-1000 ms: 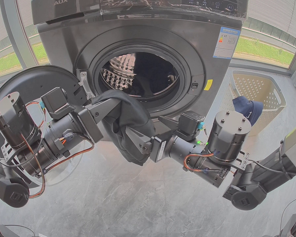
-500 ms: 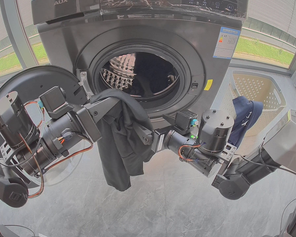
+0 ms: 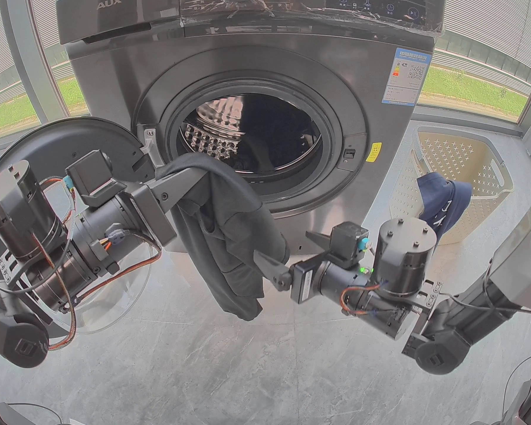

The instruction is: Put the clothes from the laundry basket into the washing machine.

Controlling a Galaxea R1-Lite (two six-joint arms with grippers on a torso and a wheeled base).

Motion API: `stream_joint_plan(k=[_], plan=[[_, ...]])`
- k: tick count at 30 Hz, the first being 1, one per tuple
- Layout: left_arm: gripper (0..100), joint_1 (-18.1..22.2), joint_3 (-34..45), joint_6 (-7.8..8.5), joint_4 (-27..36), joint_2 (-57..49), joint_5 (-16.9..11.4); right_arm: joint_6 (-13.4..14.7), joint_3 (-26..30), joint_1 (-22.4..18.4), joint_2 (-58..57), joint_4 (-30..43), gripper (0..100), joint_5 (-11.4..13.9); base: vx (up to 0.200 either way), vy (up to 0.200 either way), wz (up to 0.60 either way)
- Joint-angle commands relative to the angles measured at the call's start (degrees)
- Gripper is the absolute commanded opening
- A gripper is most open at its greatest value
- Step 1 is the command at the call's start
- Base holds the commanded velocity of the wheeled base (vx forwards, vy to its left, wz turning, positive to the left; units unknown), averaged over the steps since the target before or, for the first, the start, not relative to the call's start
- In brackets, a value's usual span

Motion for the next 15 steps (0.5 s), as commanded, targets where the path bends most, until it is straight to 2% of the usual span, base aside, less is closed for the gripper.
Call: stream_joint_plan(k=[1, 9, 15], plan=[[0, 0.19, -0.34, 0.05, -0.03, 0.57, 0.8, -0.33, 3.09, 3.29, -0.72, -0.26, 100, 0.27, 0.0, 0.0, 0.0], [0, 0.19, -0.43, 0.05, -0.03, 0.57, 0.88, -0.51, 0.9, 6.72, 1.22, -2.02, 100, 1.68, 0.0, 0.0, 0.0], [0, 0.1, -0.43, 0.05, -0.03, 0.48, 0.88, -1.39, -4.11, 6.19, 5.87, -1.93, 100, 2.56, 0.0, 0.0, 0.0]])
